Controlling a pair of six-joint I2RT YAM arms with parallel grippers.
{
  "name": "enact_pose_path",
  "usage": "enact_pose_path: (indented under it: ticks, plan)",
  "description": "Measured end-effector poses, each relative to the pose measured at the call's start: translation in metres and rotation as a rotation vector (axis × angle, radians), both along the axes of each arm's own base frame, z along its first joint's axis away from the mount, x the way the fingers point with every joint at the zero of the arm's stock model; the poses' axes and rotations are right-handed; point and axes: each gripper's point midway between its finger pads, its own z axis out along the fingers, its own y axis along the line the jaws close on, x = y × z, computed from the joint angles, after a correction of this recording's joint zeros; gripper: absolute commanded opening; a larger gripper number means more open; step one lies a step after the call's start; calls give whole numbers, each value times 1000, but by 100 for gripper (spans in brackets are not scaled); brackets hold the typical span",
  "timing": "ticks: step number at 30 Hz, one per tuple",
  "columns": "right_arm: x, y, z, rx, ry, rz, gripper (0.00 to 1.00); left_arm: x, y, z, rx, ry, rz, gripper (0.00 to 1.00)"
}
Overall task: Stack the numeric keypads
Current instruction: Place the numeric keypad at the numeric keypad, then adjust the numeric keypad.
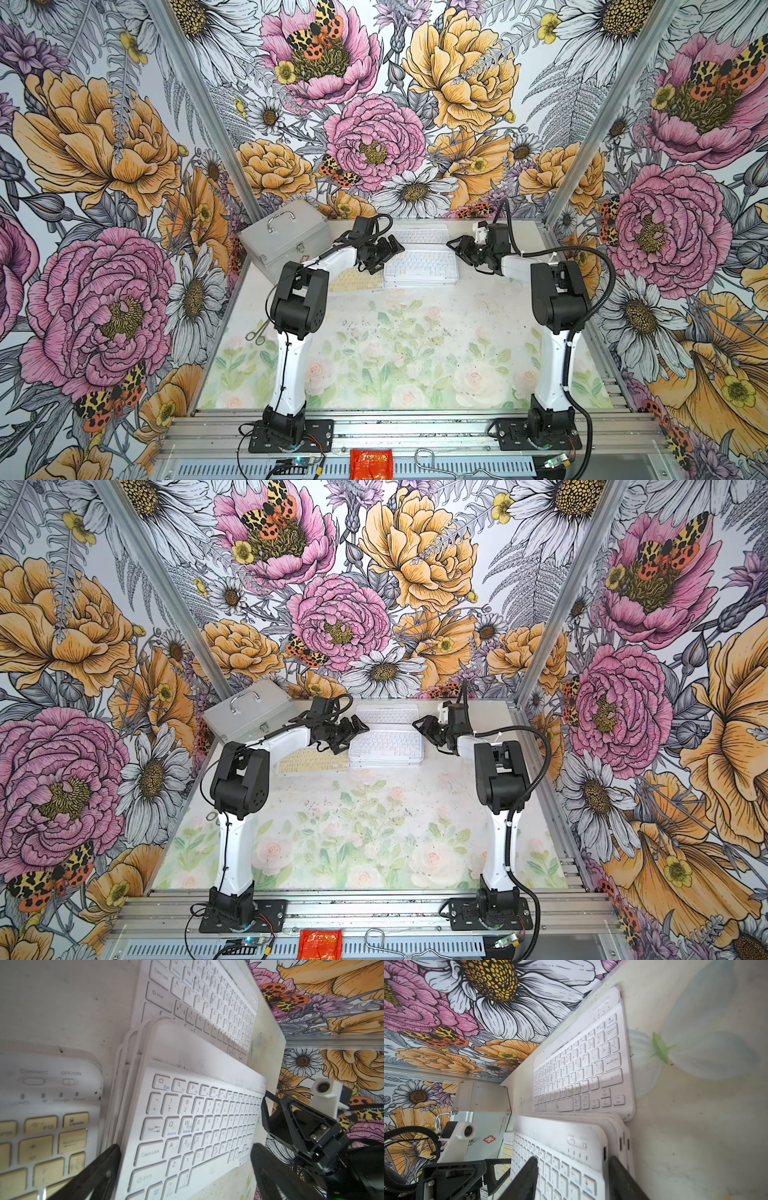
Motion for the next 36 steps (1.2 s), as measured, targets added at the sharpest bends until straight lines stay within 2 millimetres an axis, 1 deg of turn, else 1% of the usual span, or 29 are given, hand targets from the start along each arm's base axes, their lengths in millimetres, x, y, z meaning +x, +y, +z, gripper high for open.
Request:
enact_pose_path:
  ticks: [3,5,7,8,9,13,17,24,30,36]
  plan:
    - [-1,-6,2,-42,-6,-17,77,-1,4,-1,2,5,5,99]
    - [-7,-10,1,-77,-3,-34,87,-6,7,-2,6,16,8,99]
    - [-16,-14,-4,-124,16,-51,92,-12,13,-1,10,24,13,99]
    - [-18,-15,-6,-144,23,-55,97,-13,16,0,12,27,17,99]
    - [-21,-15,-7,-164,29,-64,99,-15,18,3,11,25,20,99]
    - [-33,-6,-17,-233,56,-74,100,-15,21,14,5,7,25,99]
    - [-43,8,-27,-282,80,-68,100,-15,20,16,-1,6,29,99]
    - [-53,28,-30,-343,91,-67,100,-12,18,18,-23,8,47,99]
    - [-56,27,-34,-402,109,-93,100,-11,14,21,-37,2,54,99]
    - [-49,30,-21,-436,87,-105,99,-12,10,21,-43,5,49,99]
